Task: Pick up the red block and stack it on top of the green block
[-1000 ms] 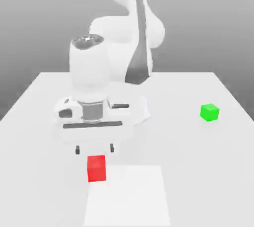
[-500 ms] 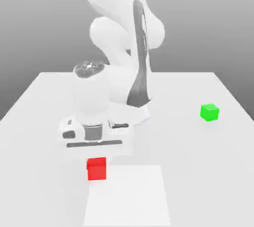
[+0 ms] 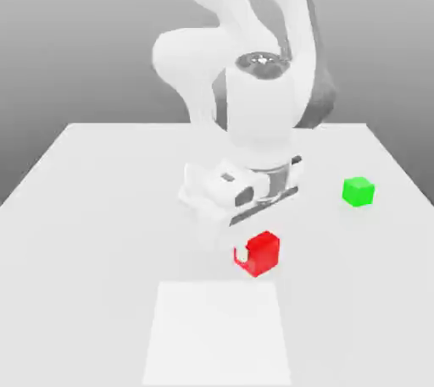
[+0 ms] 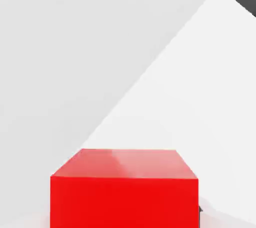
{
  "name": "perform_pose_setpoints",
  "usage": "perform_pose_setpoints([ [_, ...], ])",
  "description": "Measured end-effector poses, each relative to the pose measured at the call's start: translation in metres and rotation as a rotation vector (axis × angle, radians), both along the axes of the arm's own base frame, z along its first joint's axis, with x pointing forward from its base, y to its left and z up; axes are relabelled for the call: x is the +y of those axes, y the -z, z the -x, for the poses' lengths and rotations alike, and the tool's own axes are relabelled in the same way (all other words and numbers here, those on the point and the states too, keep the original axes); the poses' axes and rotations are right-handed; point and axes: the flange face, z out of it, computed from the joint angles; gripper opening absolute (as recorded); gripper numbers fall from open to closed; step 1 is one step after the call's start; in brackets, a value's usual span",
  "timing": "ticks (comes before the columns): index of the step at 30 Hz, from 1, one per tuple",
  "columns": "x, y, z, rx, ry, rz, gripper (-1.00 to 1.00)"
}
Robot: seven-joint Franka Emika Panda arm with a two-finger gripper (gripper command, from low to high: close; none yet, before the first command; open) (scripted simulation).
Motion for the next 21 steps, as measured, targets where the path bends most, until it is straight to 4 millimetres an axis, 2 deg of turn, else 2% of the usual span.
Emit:
perform_pose_setpoints([
  [5,0.079,-0.006,0.042,-0.002,-0.376,-0.004,-1.00],
  [11,0.154,-0.013,0.115,-0.006,-0.827,-0.004,-1.00],
  [16,0.196,-0.017,0.190,-0.009,-1.202,-0.001,-1.00],
  [21,0.217,-0.020,0.272,-0.013,-1.577,0.006,-1.00],
])
